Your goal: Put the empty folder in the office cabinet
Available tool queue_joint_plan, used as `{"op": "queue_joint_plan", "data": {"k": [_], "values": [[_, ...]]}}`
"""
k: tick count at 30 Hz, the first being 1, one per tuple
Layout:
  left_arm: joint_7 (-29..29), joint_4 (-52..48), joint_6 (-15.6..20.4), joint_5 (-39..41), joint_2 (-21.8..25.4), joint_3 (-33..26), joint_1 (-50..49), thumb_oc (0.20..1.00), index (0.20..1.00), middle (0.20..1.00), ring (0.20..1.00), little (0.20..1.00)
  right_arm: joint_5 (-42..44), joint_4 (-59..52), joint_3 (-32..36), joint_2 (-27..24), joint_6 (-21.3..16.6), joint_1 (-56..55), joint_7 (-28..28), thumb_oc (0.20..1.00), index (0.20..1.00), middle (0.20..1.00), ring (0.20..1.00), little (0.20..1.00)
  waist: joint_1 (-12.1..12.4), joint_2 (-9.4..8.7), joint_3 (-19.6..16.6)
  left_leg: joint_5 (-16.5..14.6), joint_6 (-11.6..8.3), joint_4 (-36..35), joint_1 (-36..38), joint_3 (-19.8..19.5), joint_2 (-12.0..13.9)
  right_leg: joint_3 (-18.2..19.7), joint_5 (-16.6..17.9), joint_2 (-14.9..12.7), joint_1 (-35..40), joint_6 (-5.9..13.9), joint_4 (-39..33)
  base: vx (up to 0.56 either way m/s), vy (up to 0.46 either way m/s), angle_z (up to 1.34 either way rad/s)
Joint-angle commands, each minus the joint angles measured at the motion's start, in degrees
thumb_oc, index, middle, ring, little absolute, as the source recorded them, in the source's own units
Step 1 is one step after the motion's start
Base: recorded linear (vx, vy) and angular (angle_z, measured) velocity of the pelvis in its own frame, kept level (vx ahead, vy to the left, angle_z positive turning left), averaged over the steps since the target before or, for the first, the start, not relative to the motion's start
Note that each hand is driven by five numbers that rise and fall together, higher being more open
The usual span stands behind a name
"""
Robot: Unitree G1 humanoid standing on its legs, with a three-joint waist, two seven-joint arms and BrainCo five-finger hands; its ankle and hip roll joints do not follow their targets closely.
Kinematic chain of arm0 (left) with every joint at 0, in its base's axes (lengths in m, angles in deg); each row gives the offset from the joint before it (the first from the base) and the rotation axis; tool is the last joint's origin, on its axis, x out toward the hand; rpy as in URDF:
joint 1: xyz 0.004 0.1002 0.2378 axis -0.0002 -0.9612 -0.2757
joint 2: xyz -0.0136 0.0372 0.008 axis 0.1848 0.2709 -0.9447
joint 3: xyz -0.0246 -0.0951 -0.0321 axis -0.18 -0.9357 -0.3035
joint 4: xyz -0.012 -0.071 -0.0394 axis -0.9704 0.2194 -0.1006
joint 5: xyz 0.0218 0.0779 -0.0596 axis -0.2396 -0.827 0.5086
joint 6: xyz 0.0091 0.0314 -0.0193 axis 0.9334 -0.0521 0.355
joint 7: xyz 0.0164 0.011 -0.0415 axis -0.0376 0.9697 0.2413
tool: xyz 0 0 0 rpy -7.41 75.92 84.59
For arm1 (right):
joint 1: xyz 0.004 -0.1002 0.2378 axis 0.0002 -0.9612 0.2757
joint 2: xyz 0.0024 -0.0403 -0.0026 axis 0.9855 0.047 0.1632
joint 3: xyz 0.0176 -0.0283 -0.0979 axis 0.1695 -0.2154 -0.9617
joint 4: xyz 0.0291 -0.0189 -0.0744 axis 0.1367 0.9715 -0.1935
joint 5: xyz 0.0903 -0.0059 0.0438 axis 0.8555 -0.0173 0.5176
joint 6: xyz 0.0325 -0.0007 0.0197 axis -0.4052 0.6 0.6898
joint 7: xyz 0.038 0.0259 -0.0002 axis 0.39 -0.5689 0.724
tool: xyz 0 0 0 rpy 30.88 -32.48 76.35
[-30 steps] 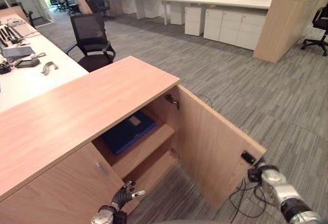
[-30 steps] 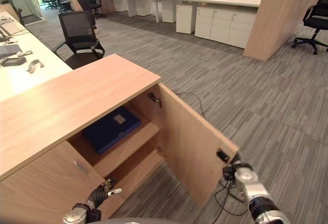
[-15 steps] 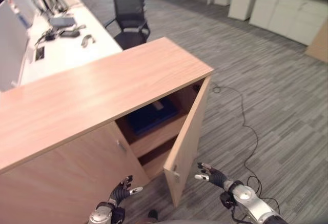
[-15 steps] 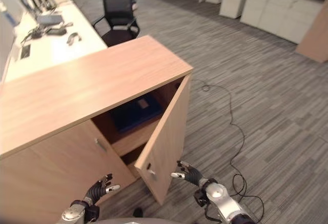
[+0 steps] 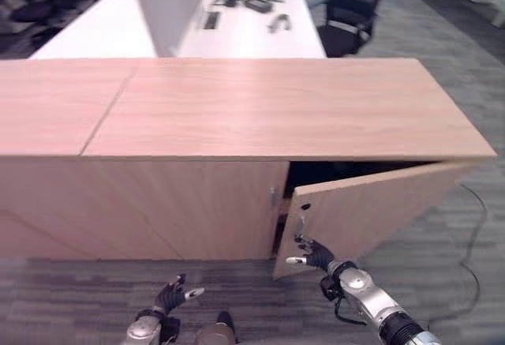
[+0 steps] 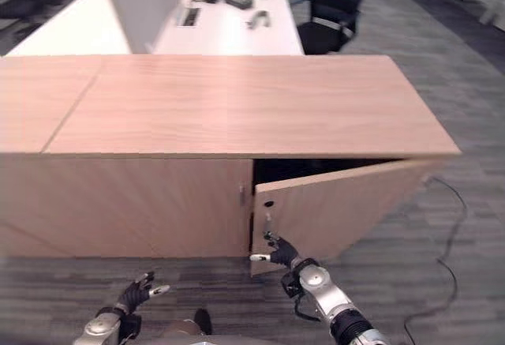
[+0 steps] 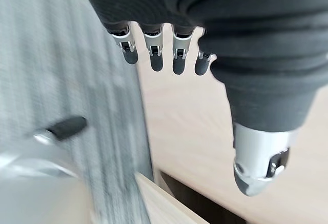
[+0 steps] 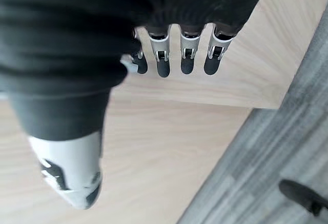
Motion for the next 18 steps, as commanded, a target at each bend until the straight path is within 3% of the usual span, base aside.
{"op": "queue_joint_plan", "data": {"k": [1, 2, 4, 5, 6, 10, 14, 18], "values": [[-1.04, -3.55, 2.15, -2.44, 2.14, 2.48, 0.72, 1.000, 1.000, 1.000, 1.000, 1.000, 5.54, 0.11, 2.96, 6.01, -6.05, 8.72, -2.77, 1.000, 1.000, 1.000, 1.000, 1.000, 0.71, 1.20, 0.67, -3.94, -0.76, -2.39, 5.76, -0.38, 1.62, 6.12, 2.94, -4.24, -9.44, 5.82, 17.38, -0.02, 0.139, 0.27], [-1.14, -4.57, 2.12, -2.47, 2.57, 2.79, 0.66, 1.000, 1.000, 1.000, 1.000, 1.000, 5.79, 0.95, 4.49, 6.05, -6.20, 9.45, -3.47, 1.000, 1.000, 1.000, 1.000, 1.000, 0.90, 1.35, 1.10, -2.68, -0.03, -2.87, 5.36, 0.13, 1.56, 7.58, 4.58, -4.93, -11.46, 6.11, 19.93, -0.08, 0.046, 0.37], [-1.54, -5.83, 2.54, -2.50, 3.18, 4.17, 0.73, 1.000, 1.000, 1.000, 1.000, 1.000, 7.03, 4.15, 8.20, 5.09, -7.02, 10.81, -6.32, 1.000, 1.000, 1.000, 1.000, 1.000, 0.44, 1.61, 1.23, -2.34, -0.40, -4.44, 5.79, -2.45, 1.32, 14.08, 3.10, -2.64, -12.73, 6.30, 17.37, -0.03, -0.015, 0.48], [-1.54, -5.84, 2.52, -2.48, 3.20, 4.21, 0.78, 1.000, 1.000, 1.000, 1.000, 1.000, 7.05, 4.26, 8.25, 5.09, -7.08, 10.88, -6.29, 1.000, 1.000, 1.000, 1.000, 1.000, 0.51, 1.66, 1.30, -2.33, -0.43, -4.50, 5.89, -2.43, 1.38, 14.07, 3.12, -2.54, -12.63, 6.29, 17.26, 0.05, -0.097, 0.58], [-2.01, -6.77, 2.93, -0.89, 3.84, 5.54, 1.45, 1.000, 1.000, 1.000, 1.000, 1.000, 9.81, 8.38, 11.34, 3.49, -7.81, 12.37, -8.64, 1.000, 1.000, 1.000, 1.000, 1.000, 0.20, 1.47, 0.88, -2.12, -1.28, -5.27, 5.44, -5.82, 0.67, 18.93, -0.11, -0.63, -10.76, 4.77, 7.51, 0.07, -0.155, 0.72], [-3.30, -9.03, 3.45, 1.28, 6.07, 6.34, 2.02, 1.000, 1.000, 1.000, 1.000, 1.000, 12.72, 17.09, 16.01, -2.07, -7.45, 17.44, -10.12, 1.000, 1.000, 1.000, 1.000, 1.000, 0.24, 0.57, -0.64, -2.27, -2.22, -6.32, 5.34, -9.94, -0.12, 26.60, 2.84, 0.71, -9.22, 4.57, -5.03, 0.12, -0.157, 0.82], [-4.44, -9.38, 3.41, 2.94, 6.03, 6.57, 1.92, 1.000, 1.000, 1.000, 1.000, 1.000, 15.96, 24.48, 19.65, -8.15, -7.18, 21.78, -10.57, 1.000, 1.000, 1.000, 1.000, 1.000, 1.24, 0.40, -2.49, -1.71, -2.96, -6.66, 4.64, -11.24, -0.18, 25.54, 4.73, 1.23, -6.63, 4.75, -9.66, 0.10, -0.118, 0.44], [-5.13, -9.77, 2.99, 3.26, 5.74, 7.42, 1.29, 1.000, 1.000, 1.000, 1.000, 1.000, 17.13, 29.19, 21.14, -14.17, -6.69, 25.05, -10.21, 1.000, 1.000, 1.000, 1.000, 1.000, 1.56, 0.88, -3.05, -1.18, -3.98, -6.60, 4.43, -12.27, 0.28, 23.54, 3.87, 1.99, -4.48, 4.42, -11.05, 0.04, -0.076, 0.24]]}}
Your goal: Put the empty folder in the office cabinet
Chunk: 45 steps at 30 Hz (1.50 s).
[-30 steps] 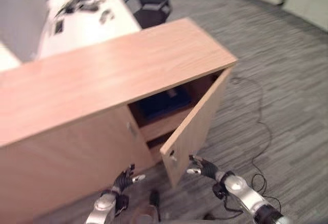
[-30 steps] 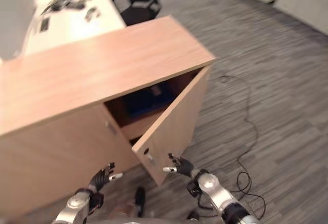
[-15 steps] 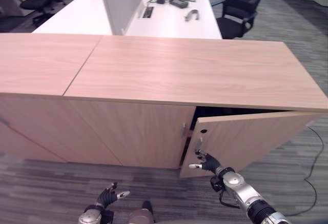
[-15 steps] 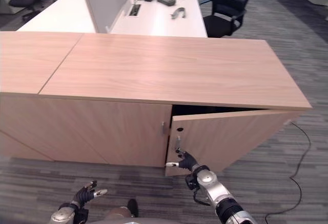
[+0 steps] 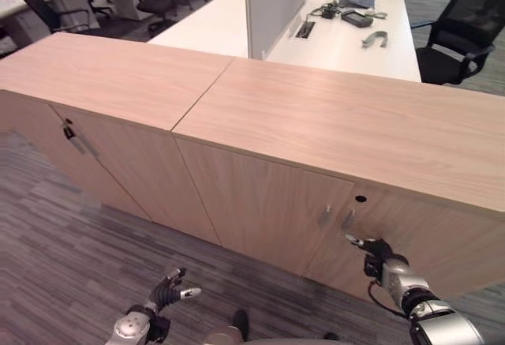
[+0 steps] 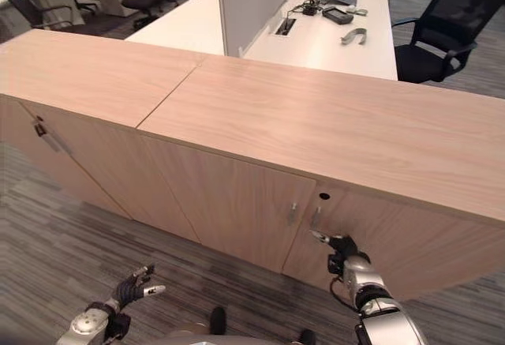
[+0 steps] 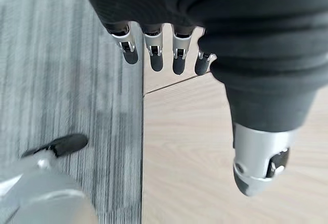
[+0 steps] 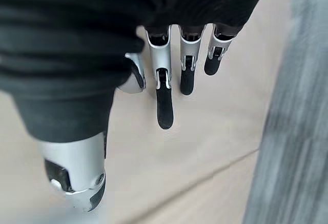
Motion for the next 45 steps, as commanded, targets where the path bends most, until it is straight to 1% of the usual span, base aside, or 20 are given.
{"op": "queue_joint_plan", "data": {"k": [1, 2, 4, 7, 10, 14, 16, 19, 24, 30, 31, 33, 35, 37, 38, 39, 41, 42, 44, 45], "values": [[-0.76, -0.12, 2.07, 1.94, 0.70, 2.27, 3.27, 1.000, 1.000, 1.000, 1.000, 1.000, 3.51, -1.75, 4.28, -7.92, -7.94, 14.83, -2.35, 1.000, 1.000, 1.000, 1.000, 1.000, 1.71, -2.36, -1.23, -4.03, -3.56, 1.18, 3.30, -0.16, 2.21, -3.05, -1.65, -1.72, 4.49, 2.21, 0.68, 0.02, -0.092, 0.14], [-1.02, 0.17, 1.81, 1.78, 0.45, 2.74, 2.91, 1.000, 1.000, 1.000, 1.000, 1.000, 3.55, -0.17, 4.10, -9.48, -7.59, 15.69, -2.03, 1.000, 1.000, 1.000, 1.000, 1.000, 1.72, -2.28, -1.33, -3.75, -4.00, 1.12, 3.29, -0.44, 2.46, -3.76, -2.10, -1.11, 4.96, 1.99, 0.46, 0.02, -0.094, 0.05], [-1.14, 0.17, 1.69, 1.57, 0.34, 3.13, 2.82, 1.000, 1.000, 1.000, 1.000, 1.000, 3.25, 1.61, 3.54, -10.31, -7.33, 16.58, -1.62, 1.000, 1.000, 1.000, 1.000, 1.000, 1.59, -1.96, -1.36, -3.43, -4.29, 1.13, 3.29, -0.72, 2.90, -4.47, -2.50, -0.75, 5.31, 1.80, 0.46, 0.02, -0.083, 0.00], [-0.93, 0.46, 1.68, 1.29, -0.14, 3.18, 2.54, 1.000, 1.000, 1.000, 1.000, 1.000, 3.11, 1.52, 2.89, -9.58, -7.29, 16.61, -1.20, 1.000, 1.000, 1.000, 1.000, 1.000, 1.30, -1.58, -1.26, -3.14, -4.57, 1.04, 3.41, -0.81, 3.38, -4.61, -2.82, -0.34, 5.38, 1.47, 0.46, 0.00, -0.054, 0.09], [0.08, 0.97, 1.68, 1.86, -1.51, 1.94, 1.92, 1.000, 1.000, 1.000, 1.000, 1.000, 3.53, -1.94, 2.50, -5.81, -8.03, 13.56, -1.09, 1.000, 1.000, 1.000, 1.000, 1.000, 0.42, -0.95, -1.00, -2.85, -4.83, 0.89, 3.82, 0.24, 4.32, -4.14, -3.18, 0.40, 4.90, 0.98, 0.46, -0.03, -0.044, 0.00], [1.13, 1.33, 1.69, 2.16, -3.34, -0.55, 0.98, 1.000, 1.000, 1.000, 1.000, 1.000, 3.59, -13.08, 2.94, 1.71, -9.58, 3.21, -0.81, 1.000, 1.000, 1.000, 1.000, 1.000, -1.29, -0.43, -0.61, -2.63, -4.91, 0.79, 4.55, 2.31, 5.29, -3.43, -3.20, 1.09, 4.27, 0.64, 0.46, -0.02, -0.006, -0.31], [1.82, 1.68, 1.64, 2.22, -5.05, -2.79, 0.72, 1.000, 1.000, 1.000, 1.000, 1.000, -0.01, -20.87, 1.62, 5.86, -9.69, -6.79, 0.73, 1.000, 1.000, 1.000, 1.000, 1.000, -3.31, -0.28, -0.41, -2.82, -4.87, 0.72, 5.08, 3.36, 5.44, -2.97, -2.94, 1.18, 3.92, 0.55, 0.46, 0.00, 0.026, -0.38], [2.39, 2.31, 1.68, 1.09, -6.19, -4.41, 0.71, 1.000, 1.000, 1.000, 1.000, 1.000, -4.85, -24.61, 0.12, 7.92, -8.69, -15.23, 2.59, 1.000, 1.000, 1.000, 1.000, 1.000, -5.01, -0.38, -0.37, -3.12, -4.74, 0.71, 5.44, 4.10, 5.42, -2.87, -2.53, 0.85, 3.70, 0.70, 0.58, -0.02, 0.046, -0.19], [2.55, 2.53, 1.70, -0.25, -6.56, -4.21, 1.30, 1.000, 1.000, 1.000, 1.000, 1.000, -7.65, -21.21, -1.01, 10.56, -7.25, -20.20, 4.18, 1.000, 1.000, 1.000, 1.000, 1.000, -6.86, -0.91, -0.33, -4.04, -4.07, 0.71, 5.92, 5.19, 4.51, -1.94, -1.49, -0.25, 2.96, 1.28, 1.13, -0.03, 0.082, -0.14], [2.83, 4.51, 1.80, -1.04, -6.65, -3.20, 3.28, 1.000, 1.000, 1.000, 1.000, 1.000, -8.07, -17.24, -0.71, 11.32, -6.37, -20.24, 4.58, 1.000, 1.000, 1.000, 1.000, 1.000, -8.19, -1.72, -0.20, -5.24, -3.12, 0.71, 6.33, 5.60, 2.82, -1.25, -0.09, -2.24, 2.63, 2.24, 1.70, -0.02, 0.107, -0.04], [2.83, 4.86, 1.74, -1.32, -6.59, -2.63, 4.04, 1.000, 1.000, 1.000, 1.000, 1.000, -7.37, -15.80, 0.02, 11.40, -6.29, -19.65, 4.46, 1.000, 1.000, 1.000, 1.000, 1.000, -8.65, -2.09, -0.02, -5.73, -2.76, 0.71, 6.56, 5.77, 2.18, -1.05, 0.50, -3.07, 2.13, 2.65, 2.61, -0.03, 0.137, -0.08], [2.71, 4.57, 1.62, -1.46, -6.48, -2.44, 4.09, 1.000, 1.000, 1.000, 1.000, 1.000, -7.37, -15.56, 0.13, 11.27, -6.16, -19.32, 4.48, 1.000, 1.000, 1.000, 1.000, 1.000, -8.75, -2.35, 0.22, -5.95, -2.45, 0.71, 6.69, 5.97, 1.86, -0.49, 0.64, -3.39, 1.56, 2.79, 3.49, -0.03, 0.088, -0.07], [2.71, 4.20, 1.50, -1.70, -5.67, -1.93, 4.54, 1.000, 1.000, 1.000, 1.000, 1.000, -6.31, -15.94, 0.45, 11.41, -6.26, -18.10, 4.30, 1.000, 1.000, 1.000, 1.000, 1.000, -9.24, -2.69, 1.40, -6.17, -1.74, 0.71, 7.20, 6.59, 1.79, 1.05, 0.46, -3.39, -0.67, 3.06, 7.78, -0.07, 0.080, -0.08], [2.90, 3.39, 1.62, -1.39, -5.26, -1.75, 4.89, 1.000, 1.000, 1.000, 1.000, 1.000, -5.61, -16.00, 0.27, 11.73, -6.35, -16.66, 4.07, 1.000, 1.000, 1.000, 1.000, 1.000, -9.17, -2.38, 2.60, -5.99, -1.24, 0.71, 7.39, 7.28, 2.26, 2.14, -0.59, -2.90, -3.05, 3.28, 12.38, -0.09, 0.061, -0.10], [2.90, 3.39, 1.62, -1.39, -5.26, -1.75, 4.89, 1.000, 1.000, 1.000, 1.000, 1.000, -5.61, -16.00, 0.27, 11.73, -6.35, -16.65, 4.07, 1.000, 1.000, 1.000, 1.000, 1.000, -9.12, -2.39, 2.59, -6.00, -1.24, 0.71, 7.38, 7.33, 2.25, 2.21, -0.63, -2.91, -3.13, 3.28, 12.45, -0.09, 0.063, -0.21], [3.05, 3.29, 1.65, -1.42, -5.04, -1.63, 5.06, 1.000, 1.000, 1.000, 1.000, 1.000, -5.41, -16.24, -0.22, 11.95, -6.43, -16.06, 4.02, 1.000, 1.000, 1.000, 1.000, 1.000, -9.07, -1.94, 3.03, -5.69, -0.85, 0.71, 7.28, 7.71, 2.64, 2.25, -1.83, -2.25, -4.02, 3.13, 15.05, -0.08, 0.055, -0.32], [3.09, 3.56, 1.54, -1.21, -4.86, -1.90, 4.82, 1.000, 1.000, 1.000, 1.000, 1.000, -5.34, -16.17, -0.92, 12.39, -6.78, -15.73, 3.99, 1.000, 1.000, 1.000, 1.000, 1.000, -8.47, -1.91, 2.89, -5.50, -0.46, 0.84, 6.82, 8.42, 2.33, 1.67, -3.23, -0.87, -3.52, 2.79, 16.24, -0.06, 0.046, -0.32], [3.00, 3.53, 1.57, -0.90, -4.96, -2.22, 4.34, 1.000, 1.000, 1.000, 1.000, 1.000, -5.11, -15.72, -1.21, 12.59, -7.04, -15.62, 3.91, 1.000, 1.000, 1.000, 1.000, 1.000, -7.66, -2.35, 2.19, -5.45, -0.45, 0.95, 6.46, 8.78, 1.81, 0.67, -4.61, -0.06, -1.74, 1.76, 12.81, 0.03, -0.019, -0.21], [3.04, 4.85, 1.65, -0.50, -5.51, -2.77, 3.85, 1.000, 1.000, 1.000, 1.000, 1.000, -5.00, -15.09, -1.99, 12.32, -7.14, -15.96, 4.06, 1.000, 1.000, 1.000, 1.000, 1.000, -6.91, -2.50, 0.68, -5.08, -0.83, 0.92, 6.72, 8.94, 1.92, 0.38, -4.63, 1.33, 0.54, 0.26, 7.77, 0.10, -0.081, -0.18], [3.19, 4.95, 1.75, -0.14, -5.85, -2.95, 3.61, 1.000, 1.000, 1.000, 1.000, 1.000, -5.12, -14.76, -2.19, 12.12, -7.11, -16.03, 4.00, 1.000, 1.000, 1.000, 1.000, 1.000, -6.66, -2.33, 0.21, -4.84, -1.12, 0.83, 6.70, 9.12, 2.14, -0.17, -4.24, 1.71, 1.30, 0.18, 5.65, 0.07, -0.070, -0.39]]}}
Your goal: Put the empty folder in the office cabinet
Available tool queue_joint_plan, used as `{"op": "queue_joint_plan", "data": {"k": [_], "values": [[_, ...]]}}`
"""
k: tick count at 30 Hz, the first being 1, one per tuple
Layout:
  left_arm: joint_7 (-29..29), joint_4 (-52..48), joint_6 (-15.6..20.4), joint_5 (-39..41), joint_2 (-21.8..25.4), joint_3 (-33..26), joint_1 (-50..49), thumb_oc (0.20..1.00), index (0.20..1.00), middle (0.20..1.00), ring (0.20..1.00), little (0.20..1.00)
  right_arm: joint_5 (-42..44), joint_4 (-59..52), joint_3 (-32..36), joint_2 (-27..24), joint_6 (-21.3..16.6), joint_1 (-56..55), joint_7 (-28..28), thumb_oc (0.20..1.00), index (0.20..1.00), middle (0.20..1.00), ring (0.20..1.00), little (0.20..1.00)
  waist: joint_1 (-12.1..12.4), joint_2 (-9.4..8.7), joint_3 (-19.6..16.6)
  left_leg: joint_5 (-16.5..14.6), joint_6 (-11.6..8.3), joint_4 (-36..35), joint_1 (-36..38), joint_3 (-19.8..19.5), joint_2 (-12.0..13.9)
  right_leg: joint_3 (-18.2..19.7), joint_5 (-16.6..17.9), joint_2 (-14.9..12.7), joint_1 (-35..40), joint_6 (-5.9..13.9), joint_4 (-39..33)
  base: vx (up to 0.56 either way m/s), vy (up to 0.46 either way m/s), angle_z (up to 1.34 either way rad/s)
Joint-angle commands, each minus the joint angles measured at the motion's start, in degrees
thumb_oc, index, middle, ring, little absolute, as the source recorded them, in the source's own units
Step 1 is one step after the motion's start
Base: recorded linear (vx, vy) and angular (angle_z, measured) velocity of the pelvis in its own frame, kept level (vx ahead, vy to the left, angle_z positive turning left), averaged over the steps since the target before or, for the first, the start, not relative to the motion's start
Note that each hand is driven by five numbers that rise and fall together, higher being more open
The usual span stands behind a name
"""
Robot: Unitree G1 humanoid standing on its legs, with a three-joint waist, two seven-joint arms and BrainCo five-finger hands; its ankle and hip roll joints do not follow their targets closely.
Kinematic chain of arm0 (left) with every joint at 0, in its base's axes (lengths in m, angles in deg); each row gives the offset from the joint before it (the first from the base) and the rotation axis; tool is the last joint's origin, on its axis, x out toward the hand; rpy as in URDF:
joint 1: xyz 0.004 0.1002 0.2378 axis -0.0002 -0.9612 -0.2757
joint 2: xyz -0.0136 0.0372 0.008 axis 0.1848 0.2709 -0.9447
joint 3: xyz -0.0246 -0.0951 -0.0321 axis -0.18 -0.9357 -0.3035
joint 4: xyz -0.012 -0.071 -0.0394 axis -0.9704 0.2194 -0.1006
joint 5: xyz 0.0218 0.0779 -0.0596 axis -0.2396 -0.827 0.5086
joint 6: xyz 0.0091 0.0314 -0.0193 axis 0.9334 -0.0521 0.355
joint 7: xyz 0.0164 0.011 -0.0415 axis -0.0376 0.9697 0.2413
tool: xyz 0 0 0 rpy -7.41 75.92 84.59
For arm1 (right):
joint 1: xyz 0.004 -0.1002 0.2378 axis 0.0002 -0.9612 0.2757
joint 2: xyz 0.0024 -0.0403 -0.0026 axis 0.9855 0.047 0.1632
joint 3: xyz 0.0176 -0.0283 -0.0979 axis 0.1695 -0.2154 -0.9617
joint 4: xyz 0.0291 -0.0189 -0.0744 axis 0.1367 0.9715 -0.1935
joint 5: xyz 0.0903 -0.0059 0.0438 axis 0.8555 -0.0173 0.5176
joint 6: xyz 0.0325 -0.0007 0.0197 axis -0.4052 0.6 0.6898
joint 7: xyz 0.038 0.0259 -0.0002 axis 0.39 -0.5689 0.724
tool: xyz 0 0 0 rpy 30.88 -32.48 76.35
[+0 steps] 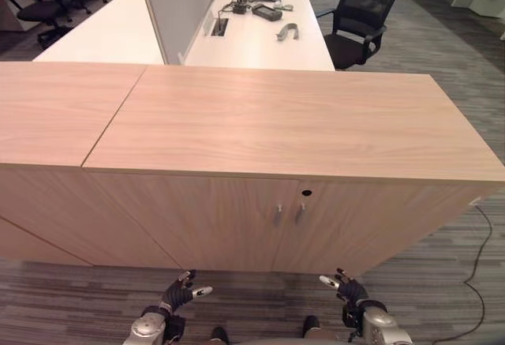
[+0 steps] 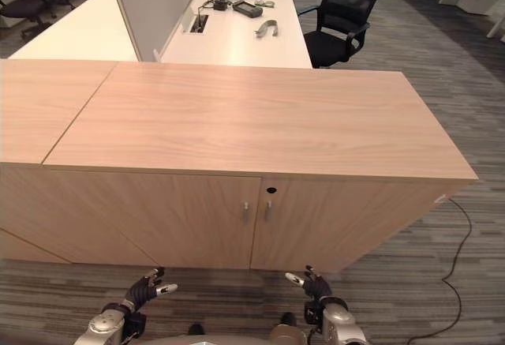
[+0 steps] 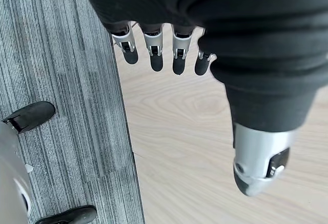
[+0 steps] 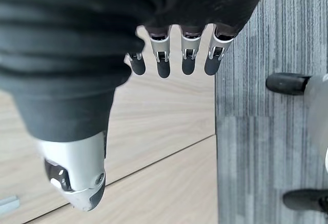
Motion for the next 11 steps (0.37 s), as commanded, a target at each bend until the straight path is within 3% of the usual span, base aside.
{"op": "queue_joint_plan", "data": {"k": [1, 3, 11], "values": [[0.25, 0.73, 2.22, 0.52, -0.67, -1.29, 1.37, 1.000, 1.000, 1.000, 1.000, 1.000, 2.16, 0.84, -0.92, -1.19, -2.55, 3.08, -0.18, 1.000, 1.000, 1.000, 1.000, 1.000, 0.96, 1.38, -1.70, -2.69, 0.22, 0.84, 0.55, -2.96, -0.49, -1.86, -2.12, 1.89, 6.24, 3.17, -4.27, 0.06, -0.078, -0.43], [0.16, 0.55, 2.22, 0.87, -1.41, -1.42, 0.60, 1.000, 1.000, 1.000, 1.000, 1.000, 1.81, 1.04, -1.14, -1.78, -2.56, 2.69, -0.03, 1.000, 1.000, 1.000, 1.000, 1.000, 1.16, 1.55, -2.53, -2.33, -0.42, 0.74, 0.61, -3.34, -0.16, -2.68, -1.29, 2.60, 8.33, 2.96, -7.99, 0.06, -0.077, -0.10], [0.15, 1.35, 1.99, 0.51, -2.29, -0.59, 0.79, 1.000, 1.000, 1.000, 1.000, 1.000, 2.30, 1.04, -0.35, -2.71, -2.75, 2.54, -0.25, 1.000, 1.000, 1.000, 1.000, 1.000, 0.75, 2.03, -2.81, -1.56, -1.52, 0.74, 0.15, -3.90, 0.54, -3.37, -1.95, 3.22, 9.46, 2.58, -9.16, 0.01, -0.040, 0.08]]}}
